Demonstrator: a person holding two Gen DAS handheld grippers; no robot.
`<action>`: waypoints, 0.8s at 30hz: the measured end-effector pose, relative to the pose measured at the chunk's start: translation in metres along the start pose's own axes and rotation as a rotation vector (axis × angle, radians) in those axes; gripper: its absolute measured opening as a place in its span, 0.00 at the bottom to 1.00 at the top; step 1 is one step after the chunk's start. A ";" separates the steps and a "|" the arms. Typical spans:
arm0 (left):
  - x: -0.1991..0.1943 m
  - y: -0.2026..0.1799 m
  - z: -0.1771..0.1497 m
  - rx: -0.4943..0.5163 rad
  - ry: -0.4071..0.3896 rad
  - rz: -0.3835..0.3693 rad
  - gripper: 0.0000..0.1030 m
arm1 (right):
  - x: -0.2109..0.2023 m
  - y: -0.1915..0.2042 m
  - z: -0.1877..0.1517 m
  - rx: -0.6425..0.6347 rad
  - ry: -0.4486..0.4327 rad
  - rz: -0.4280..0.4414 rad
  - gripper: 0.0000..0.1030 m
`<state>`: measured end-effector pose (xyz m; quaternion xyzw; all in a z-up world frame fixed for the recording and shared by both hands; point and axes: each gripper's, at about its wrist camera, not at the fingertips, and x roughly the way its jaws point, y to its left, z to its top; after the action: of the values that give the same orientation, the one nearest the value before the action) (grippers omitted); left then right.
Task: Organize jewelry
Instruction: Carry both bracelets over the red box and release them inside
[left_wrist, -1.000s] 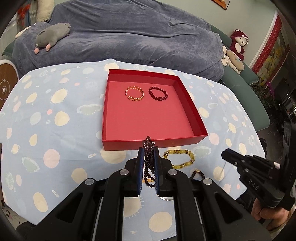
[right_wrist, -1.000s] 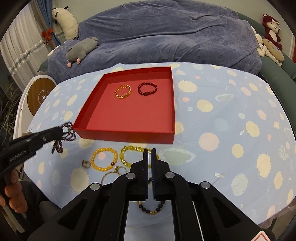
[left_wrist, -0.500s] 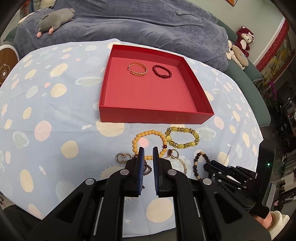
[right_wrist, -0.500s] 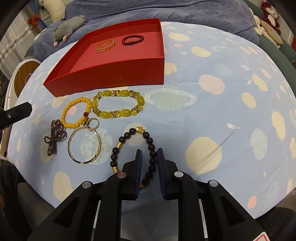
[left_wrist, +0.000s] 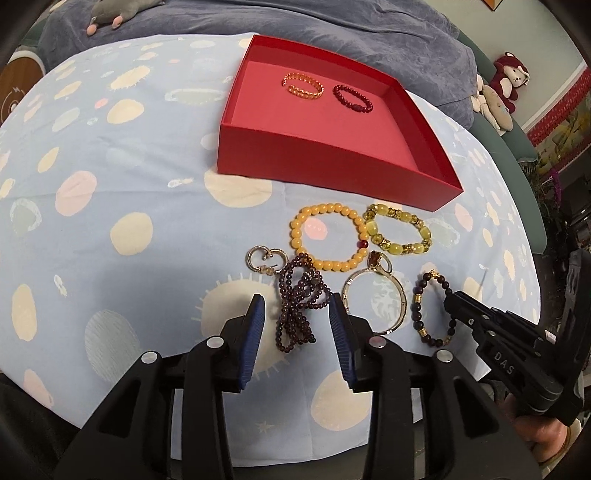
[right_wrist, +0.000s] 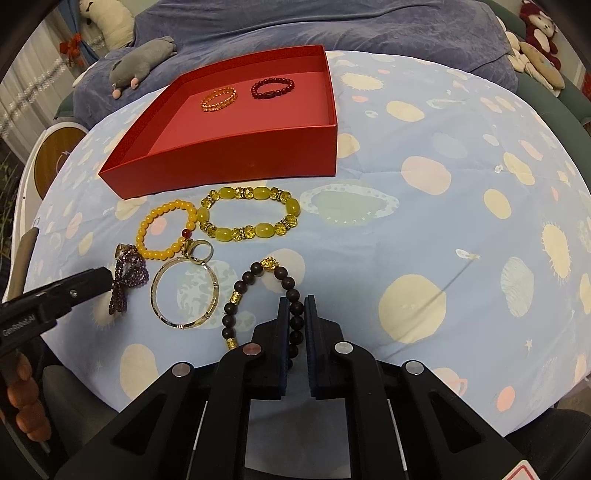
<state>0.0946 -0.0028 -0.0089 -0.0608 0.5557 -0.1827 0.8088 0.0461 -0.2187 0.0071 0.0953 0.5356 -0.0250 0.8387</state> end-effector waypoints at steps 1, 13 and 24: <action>0.003 0.000 0.000 -0.004 0.000 0.006 0.33 | 0.000 0.000 0.000 0.001 0.001 0.001 0.08; 0.014 -0.001 0.003 0.012 0.008 -0.030 0.09 | -0.006 0.006 0.005 -0.002 -0.005 0.028 0.08; -0.039 -0.014 0.028 0.023 -0.053 -0.077 0.09 | -0.056 0.019 0.045 -0.033 -0.116 0.080 0.08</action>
<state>0.1045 -0.0040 0.0401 -0.0777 0.5294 -0.2183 0.8161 0.0650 -0.2122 0.0779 0.1013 0.4823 0.0117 0.8701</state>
